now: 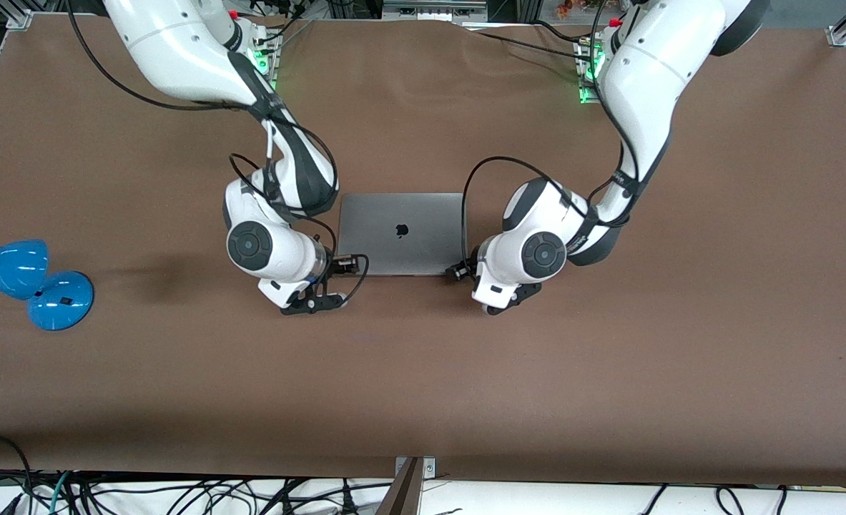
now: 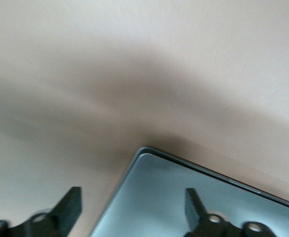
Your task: Close laptop with both arms from behind
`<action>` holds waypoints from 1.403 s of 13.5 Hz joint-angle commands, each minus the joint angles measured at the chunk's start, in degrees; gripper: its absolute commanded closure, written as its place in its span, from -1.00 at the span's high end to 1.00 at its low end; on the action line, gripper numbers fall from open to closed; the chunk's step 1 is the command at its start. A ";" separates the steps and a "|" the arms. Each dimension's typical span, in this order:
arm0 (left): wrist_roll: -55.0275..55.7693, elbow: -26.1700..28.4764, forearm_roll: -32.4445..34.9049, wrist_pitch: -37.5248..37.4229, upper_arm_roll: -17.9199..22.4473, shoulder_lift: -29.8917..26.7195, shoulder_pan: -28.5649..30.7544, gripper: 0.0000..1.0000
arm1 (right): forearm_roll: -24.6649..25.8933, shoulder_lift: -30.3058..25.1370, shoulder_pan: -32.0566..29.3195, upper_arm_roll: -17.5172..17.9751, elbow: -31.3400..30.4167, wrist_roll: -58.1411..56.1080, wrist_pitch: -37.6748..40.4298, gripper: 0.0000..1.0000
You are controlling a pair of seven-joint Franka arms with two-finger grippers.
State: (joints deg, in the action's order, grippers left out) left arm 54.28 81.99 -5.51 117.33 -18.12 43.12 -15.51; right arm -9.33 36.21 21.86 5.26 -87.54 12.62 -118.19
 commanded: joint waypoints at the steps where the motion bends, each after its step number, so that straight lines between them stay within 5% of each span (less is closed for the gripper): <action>1: -0.83 1.50 5.33 -7.18 0.19 -8.65 1.27 1.00 | 2.73 -10.24 -1.28 -0.16 -1.50 -0.40 9.69 1.00; 8: -16.46 4.93 8.68 -20.37 -0.07 -26.67 8.12 1.00 | 9.05 -26.25 -12.09 -0.16 -1.58 -1.10 23.34 1.00; 13: -27.61 13.00 8.68 -21.97 -0.07 -38.44 14.70 1.00 | 9.68 -34.52 -17.20 -0.16 -1.76 -1.98 28.27 1.00; 19: -40.28 17.22 8.06 -27.50 5.28 -48.90 13.58 1.00 | 10.03 -38.23 -21.32 -0.34 -3.95 -3.39 29.07 1.00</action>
State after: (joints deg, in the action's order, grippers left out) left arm 19.07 95.10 1.98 90.06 -14.76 -0.74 -0.97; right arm 0.12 -0.51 2.82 4.39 -88.86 10.64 -88.43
